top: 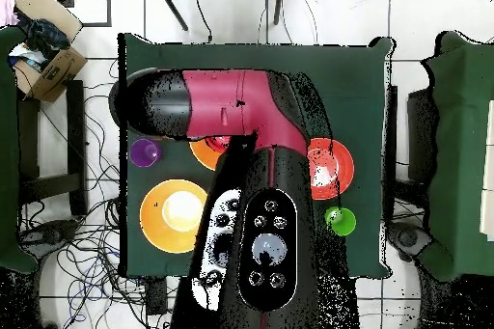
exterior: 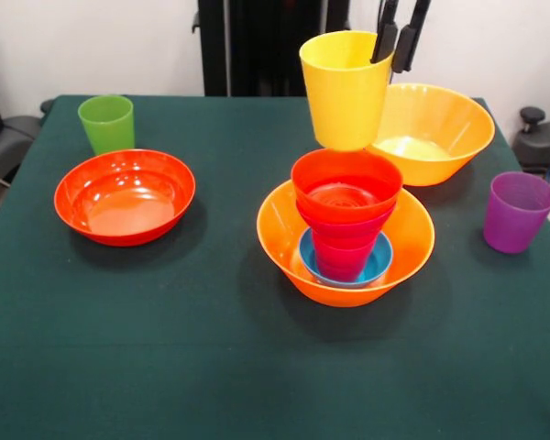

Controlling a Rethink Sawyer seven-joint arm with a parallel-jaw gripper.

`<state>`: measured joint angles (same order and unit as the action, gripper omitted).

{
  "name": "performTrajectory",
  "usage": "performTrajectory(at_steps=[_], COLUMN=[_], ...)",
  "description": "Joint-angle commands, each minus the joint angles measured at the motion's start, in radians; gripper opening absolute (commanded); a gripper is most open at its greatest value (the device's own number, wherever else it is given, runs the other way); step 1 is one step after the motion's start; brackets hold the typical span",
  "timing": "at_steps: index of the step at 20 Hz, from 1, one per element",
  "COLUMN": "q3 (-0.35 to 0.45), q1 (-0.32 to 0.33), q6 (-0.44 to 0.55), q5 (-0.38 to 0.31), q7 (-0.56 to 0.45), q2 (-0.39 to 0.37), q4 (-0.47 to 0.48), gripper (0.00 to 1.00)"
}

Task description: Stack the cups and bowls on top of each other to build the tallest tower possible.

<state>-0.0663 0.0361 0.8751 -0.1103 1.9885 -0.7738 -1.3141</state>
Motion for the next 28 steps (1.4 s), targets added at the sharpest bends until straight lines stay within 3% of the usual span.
performTrajectory(at_steps=[1,13,23,28], q3=[0.039,0.008,-0.003,0.026], q1=[0.006,-0.013,-0.002,0.016], q6=[0.036,0.053,0.091,0.109], q5=[0.001,-0.008,-0.013,0.020], q7=[0.111,0.131,0.064,0.037], q2=[0.089,0.114,0.095,0.095], q4=[0.049,0.073,0.033,0.031], gripper=[0.00,0.00,0.00,0.00])
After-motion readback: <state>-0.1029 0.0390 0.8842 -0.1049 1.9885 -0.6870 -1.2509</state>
